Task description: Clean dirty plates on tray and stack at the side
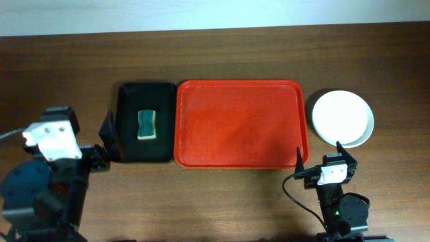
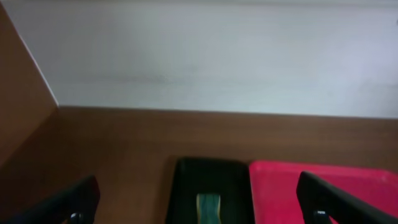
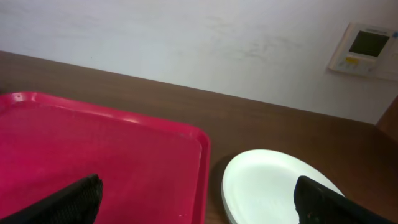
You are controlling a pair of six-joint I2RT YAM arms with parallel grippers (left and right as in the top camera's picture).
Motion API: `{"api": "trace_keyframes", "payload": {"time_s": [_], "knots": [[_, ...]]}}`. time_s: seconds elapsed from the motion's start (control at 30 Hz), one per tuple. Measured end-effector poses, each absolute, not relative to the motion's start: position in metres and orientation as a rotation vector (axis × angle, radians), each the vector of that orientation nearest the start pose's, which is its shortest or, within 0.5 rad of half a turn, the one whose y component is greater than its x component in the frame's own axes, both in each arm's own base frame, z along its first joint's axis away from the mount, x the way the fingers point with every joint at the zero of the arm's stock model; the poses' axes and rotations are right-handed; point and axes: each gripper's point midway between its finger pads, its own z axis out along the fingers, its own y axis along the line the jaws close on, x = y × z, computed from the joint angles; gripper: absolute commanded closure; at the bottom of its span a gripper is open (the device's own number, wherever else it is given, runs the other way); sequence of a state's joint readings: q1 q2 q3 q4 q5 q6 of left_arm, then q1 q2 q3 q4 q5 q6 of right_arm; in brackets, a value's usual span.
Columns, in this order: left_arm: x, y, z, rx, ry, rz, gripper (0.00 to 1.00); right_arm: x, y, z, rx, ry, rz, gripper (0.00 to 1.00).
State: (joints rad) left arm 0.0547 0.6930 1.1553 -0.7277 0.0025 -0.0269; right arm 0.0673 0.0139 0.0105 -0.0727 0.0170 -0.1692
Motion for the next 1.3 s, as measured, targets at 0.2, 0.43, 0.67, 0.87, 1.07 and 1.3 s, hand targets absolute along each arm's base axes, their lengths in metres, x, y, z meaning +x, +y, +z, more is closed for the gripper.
{"api": "trace_keyframes", "payload": {"time_s": [0.2,0.43,0.67,0.87,1.07,1.3], "knots": [[0.23,0.012,0.346,-0.074,1.867,0.017,0.01,0.246,0.014,0.158,-0.182,1.638,-0.092,0.01],[0.228,0.012,0.303,-0.071,1.801,0.017,0.01,0.246,0.014,0.158,-0.182,1.638,-0.092,0.01],[0.222,0.009,0.301,-0.052,1.629,0.006,0.0,0.246,0.014,0.158,-0.181,1.638,-0.092,0.01],[0.216,0.006,0.326,-0.03,1.426,-0.002,0.01,0.246,0.014,0.158,-0.182,1.638,-0.092,0.01],[0.2,-0.001,0.352,0.015,1.16,-0.017,0.01,0.246,0.014,0.158,-0.181,1.638,-0.092,0.01],[0.19,-0.003,0.358,0.033,0.979,-0.013,0.01,0.246,0.014,0.158,-0.181,1.638,-0.092,0.01]]}}
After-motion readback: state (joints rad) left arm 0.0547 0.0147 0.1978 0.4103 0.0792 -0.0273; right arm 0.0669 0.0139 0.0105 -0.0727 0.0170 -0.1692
